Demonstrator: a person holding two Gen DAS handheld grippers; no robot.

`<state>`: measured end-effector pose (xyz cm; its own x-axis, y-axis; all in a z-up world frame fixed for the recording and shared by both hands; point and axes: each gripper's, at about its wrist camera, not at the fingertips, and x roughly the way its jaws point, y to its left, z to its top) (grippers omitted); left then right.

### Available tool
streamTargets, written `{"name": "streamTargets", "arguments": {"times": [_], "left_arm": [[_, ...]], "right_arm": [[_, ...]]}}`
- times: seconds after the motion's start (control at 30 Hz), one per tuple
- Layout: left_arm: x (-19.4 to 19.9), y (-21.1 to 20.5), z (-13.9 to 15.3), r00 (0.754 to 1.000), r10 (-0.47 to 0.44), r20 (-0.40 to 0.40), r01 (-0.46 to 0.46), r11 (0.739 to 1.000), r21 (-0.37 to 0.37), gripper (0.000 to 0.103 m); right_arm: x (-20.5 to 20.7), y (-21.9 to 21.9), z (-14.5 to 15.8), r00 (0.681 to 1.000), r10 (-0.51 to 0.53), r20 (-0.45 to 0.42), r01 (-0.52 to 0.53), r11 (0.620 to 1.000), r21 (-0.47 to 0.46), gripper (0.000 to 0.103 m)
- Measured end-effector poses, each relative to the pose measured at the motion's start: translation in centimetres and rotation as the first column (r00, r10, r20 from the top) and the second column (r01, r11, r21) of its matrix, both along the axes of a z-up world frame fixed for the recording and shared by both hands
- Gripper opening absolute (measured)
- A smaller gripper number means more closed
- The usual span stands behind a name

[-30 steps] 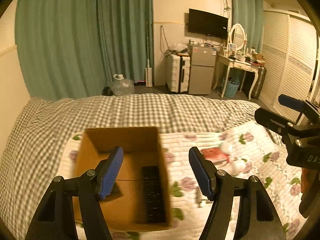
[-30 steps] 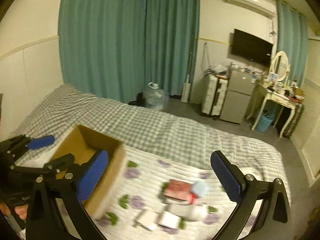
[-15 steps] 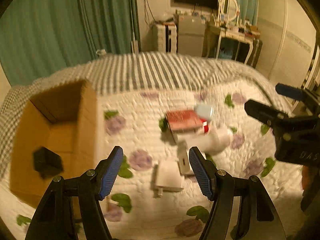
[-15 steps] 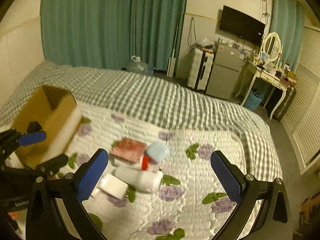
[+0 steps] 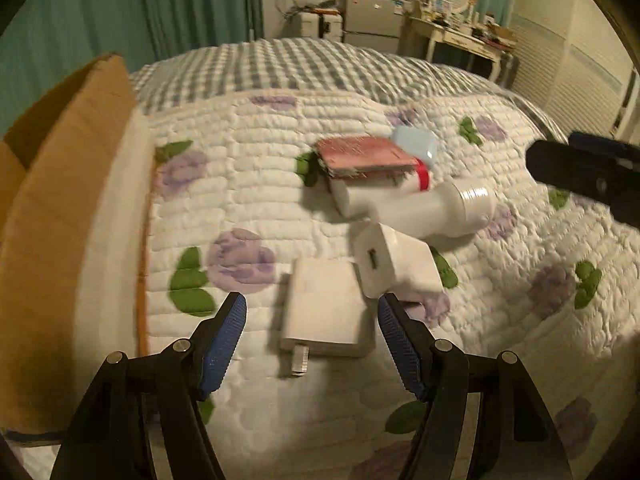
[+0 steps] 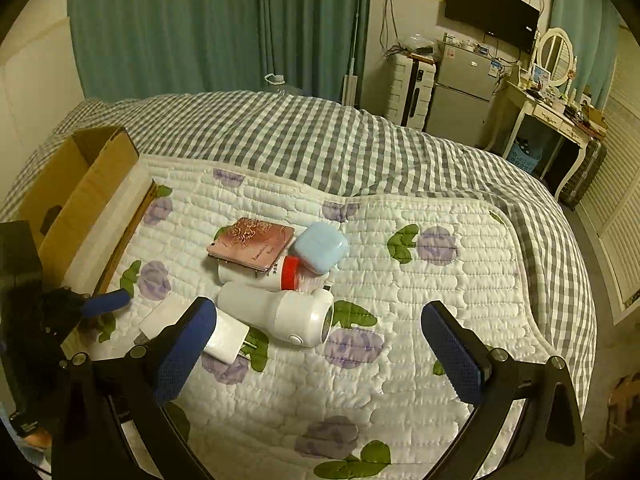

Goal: Organize rigid objects
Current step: 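Grasp the large white charger with the left gripper while the right gripper grasps the small charger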

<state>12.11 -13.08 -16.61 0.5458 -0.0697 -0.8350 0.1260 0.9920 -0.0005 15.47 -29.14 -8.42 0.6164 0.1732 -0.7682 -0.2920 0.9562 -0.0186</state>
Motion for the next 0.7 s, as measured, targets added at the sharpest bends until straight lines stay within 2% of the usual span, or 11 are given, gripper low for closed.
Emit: {"name": "streamTargets", "arguments": {"times": [0.17,0.23,0.33,0.43,0.67,0.7], "left_arm": [[0.2,-0.7,-1.6,0.999,-0.049,-0.018,0.049,0.999,0.01,0.068],[-0.1,-0.7,-1.5,0.998,-0.061,-0.008,0.061,0.998,0.006,0.051],[-0.5,-0.3,-1.0,0.998,-0.066,-0.018,0.066,0.998,-0.008,0.051],[-1.0,0.4,-0.3,1.0,-0.03,-0.01,0.03,1.0,0.006,0.05],[-1.1,2.3,1.8,0.992,0.098,0.074,-0.102,0.993,0.058,0.05],[-1.2,2.5,2.0,0.991,0.105,0.078,-0.109,0.993,0.053,0.05]], "right_arm": [[0.3,0.3,-0.5,1.0,-0.002,-0.02,0.002,1.0,-0.008,0.103],[0.4,0.5,-0.8,1.0,0.003,-0.031,-0.003,1.0,-0.015,0.103],[0.3,0.9,-1.3,0.999,0.016,-0.051,-0.017,1.0,-0.02,0.103],[0.2,1.5,-1.9,0.996,0.042,-0.077,-0.044,0.999,-0.017,0.103],[0.3,3.6,-3.5,0.974,0.156,-0.164,-0.15,0.988,0.045,0.102],[0.4,4.2,-4.0,0.967,0.171,-0.187,-0.165,0.985,0.047,0.099]]}}
